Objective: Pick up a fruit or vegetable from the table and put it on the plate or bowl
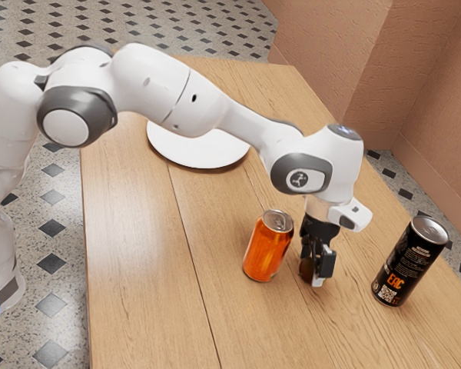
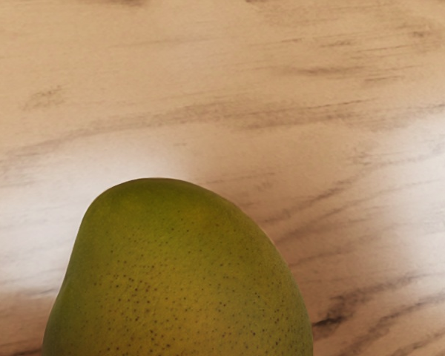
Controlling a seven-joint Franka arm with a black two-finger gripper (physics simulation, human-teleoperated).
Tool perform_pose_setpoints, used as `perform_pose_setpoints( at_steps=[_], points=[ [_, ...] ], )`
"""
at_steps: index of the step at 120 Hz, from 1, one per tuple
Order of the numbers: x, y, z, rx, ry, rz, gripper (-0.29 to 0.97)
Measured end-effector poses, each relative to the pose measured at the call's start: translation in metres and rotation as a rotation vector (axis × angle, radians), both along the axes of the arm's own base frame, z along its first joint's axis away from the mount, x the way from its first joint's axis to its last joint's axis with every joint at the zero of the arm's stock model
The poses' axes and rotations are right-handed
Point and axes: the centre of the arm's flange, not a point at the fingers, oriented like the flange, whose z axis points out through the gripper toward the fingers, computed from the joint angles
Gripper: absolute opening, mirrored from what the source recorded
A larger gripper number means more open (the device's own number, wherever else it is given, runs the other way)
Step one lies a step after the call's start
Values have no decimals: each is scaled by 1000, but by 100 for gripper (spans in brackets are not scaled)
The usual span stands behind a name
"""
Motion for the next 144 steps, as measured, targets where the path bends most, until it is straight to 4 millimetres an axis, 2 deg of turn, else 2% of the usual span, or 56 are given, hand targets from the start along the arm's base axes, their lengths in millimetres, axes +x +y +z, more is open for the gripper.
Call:
perform_pose_setpoints(
  at_steps=[36,64,88,94,101,109,118,126,131,137,140,144],
  points=[
    [3,0,-13,6,5,2,67],
    [6,2,-11,5,-13,10,36],
    [8,6,-4,8,-41,25,27],
    [8,6,2,13,-57,25,27],
    [6,7,22,23,-93,18,26],
    [0,16,64,35,-160,16,25],
    [-9,52,128,49,-255,55,26],
    [-26,103,178,52,-307,124,26],
    [-42,150,203,48,-314,193,26],
    [-60,213,222,46,-302,294,27],
    [-70,244,227,47,-289,348,27],
    [-85,285,222,48,-254,420,27]
  ],
)
